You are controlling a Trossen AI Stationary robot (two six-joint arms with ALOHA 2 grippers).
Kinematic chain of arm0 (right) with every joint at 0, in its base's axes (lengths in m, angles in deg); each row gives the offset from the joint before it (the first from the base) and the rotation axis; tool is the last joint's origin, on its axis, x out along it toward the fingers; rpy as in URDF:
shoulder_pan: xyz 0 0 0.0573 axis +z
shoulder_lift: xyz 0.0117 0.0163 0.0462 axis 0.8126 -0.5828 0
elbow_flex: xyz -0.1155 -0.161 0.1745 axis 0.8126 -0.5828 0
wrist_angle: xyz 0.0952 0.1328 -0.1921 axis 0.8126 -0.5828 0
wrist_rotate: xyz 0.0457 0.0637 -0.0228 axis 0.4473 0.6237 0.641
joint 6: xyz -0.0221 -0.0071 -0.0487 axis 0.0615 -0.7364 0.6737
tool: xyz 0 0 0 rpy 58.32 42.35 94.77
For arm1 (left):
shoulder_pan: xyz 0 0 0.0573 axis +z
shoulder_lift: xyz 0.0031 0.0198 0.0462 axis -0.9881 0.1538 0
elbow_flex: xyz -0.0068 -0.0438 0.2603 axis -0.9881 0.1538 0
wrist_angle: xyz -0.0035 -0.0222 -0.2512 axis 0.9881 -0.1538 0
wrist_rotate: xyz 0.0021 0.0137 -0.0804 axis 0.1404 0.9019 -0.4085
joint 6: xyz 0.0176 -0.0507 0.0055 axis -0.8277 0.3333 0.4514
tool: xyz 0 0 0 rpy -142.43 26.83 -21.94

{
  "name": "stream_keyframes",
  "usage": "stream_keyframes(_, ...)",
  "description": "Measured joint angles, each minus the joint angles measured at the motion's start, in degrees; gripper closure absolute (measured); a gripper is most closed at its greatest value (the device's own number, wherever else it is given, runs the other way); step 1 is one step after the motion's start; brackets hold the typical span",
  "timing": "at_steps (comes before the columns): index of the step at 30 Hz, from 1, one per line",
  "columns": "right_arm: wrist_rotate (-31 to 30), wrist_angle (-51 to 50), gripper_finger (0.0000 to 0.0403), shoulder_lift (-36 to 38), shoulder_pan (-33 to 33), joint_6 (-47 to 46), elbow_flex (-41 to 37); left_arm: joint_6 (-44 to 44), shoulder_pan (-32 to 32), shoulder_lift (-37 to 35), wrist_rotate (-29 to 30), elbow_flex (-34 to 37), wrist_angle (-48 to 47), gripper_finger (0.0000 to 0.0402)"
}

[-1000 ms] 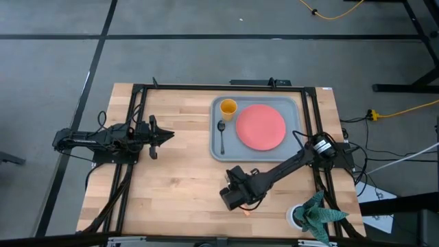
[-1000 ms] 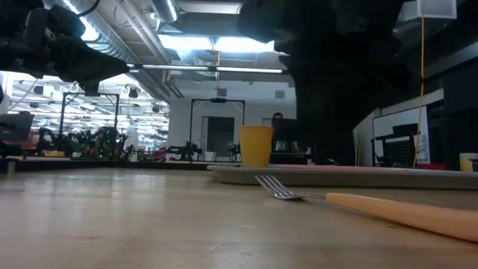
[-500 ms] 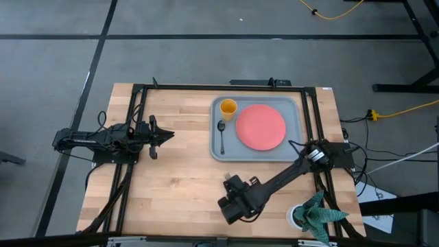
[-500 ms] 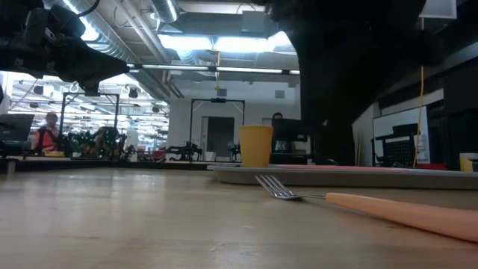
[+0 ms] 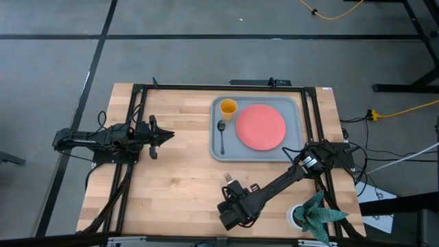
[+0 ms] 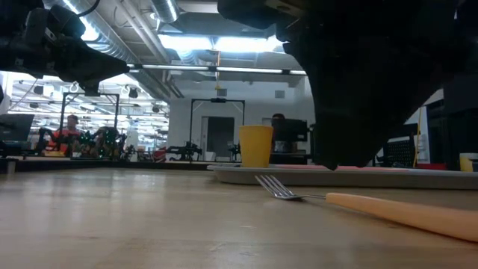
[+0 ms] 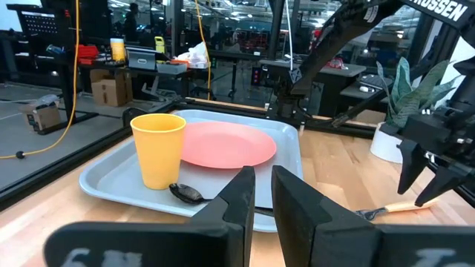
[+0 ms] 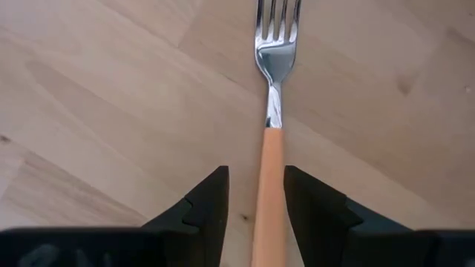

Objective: Pick and place plate/cup/fork/spoon on tray
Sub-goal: Put the yellow fork on the gray tray to the right of the black spoon

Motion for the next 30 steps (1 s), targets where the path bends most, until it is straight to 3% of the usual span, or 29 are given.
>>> stream_keyframes(21,2.2,5.8,0.0270,0.0,-0.7,0.8,-7.4,0.0,0.0,0.0,0.0,0.0,0.0,0.0360)
stream_keyframes(30,4.0,5.1,0.0355,0.1,-2.3,4.7,-7.5,0.0,0.0,0.0,0.0,0.0,0.0,0.0360)
